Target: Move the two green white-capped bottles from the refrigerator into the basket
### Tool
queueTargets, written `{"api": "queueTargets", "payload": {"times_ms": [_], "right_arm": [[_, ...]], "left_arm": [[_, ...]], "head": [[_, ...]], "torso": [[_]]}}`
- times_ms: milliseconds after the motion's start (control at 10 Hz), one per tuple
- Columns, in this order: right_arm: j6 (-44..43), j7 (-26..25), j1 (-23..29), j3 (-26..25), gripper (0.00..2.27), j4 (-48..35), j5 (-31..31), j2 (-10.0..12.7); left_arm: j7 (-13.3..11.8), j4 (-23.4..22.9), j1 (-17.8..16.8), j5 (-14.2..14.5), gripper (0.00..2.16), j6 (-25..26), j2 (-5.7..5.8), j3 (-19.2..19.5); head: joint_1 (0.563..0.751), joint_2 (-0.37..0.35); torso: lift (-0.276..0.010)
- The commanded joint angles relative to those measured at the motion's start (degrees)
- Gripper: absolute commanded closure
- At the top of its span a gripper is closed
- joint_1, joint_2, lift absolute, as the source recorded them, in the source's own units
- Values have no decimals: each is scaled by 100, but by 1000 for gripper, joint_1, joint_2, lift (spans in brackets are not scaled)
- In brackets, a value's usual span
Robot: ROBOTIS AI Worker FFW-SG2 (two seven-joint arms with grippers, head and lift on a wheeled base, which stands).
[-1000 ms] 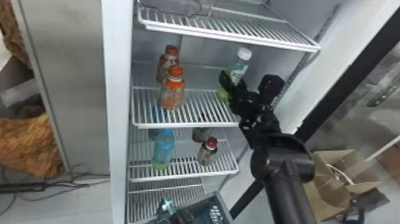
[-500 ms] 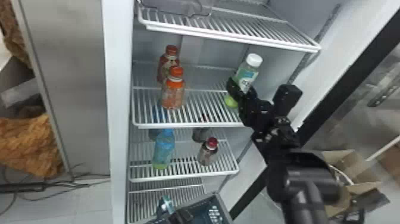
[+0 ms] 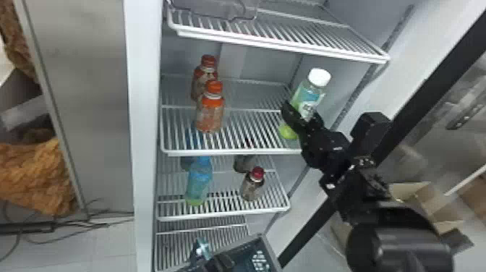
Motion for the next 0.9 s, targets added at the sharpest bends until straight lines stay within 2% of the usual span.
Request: {"api": "queueTargets", "payload": {"times_ms": [0, 400, 800], "right_arm": [[286, 33, 334, -97, 961, -563, -12, 50], [1299, 86, 1529, -291, 961, -2236, -377, 199], [2593, 69, 2570, -691, 961, -3685, -571, 533]], "left_arm": [[0, 0, 0, 0, 1216, 0, 0, 2], [-9, 0, 28, 0, 1216, -14, 0, 36], [-18, 0, 28, -12, 1214, -14, -9, 47]], "head": [[695, -350], [695, -350], [695, -350]], "torso": [[-4], [-4], [-4]]}}
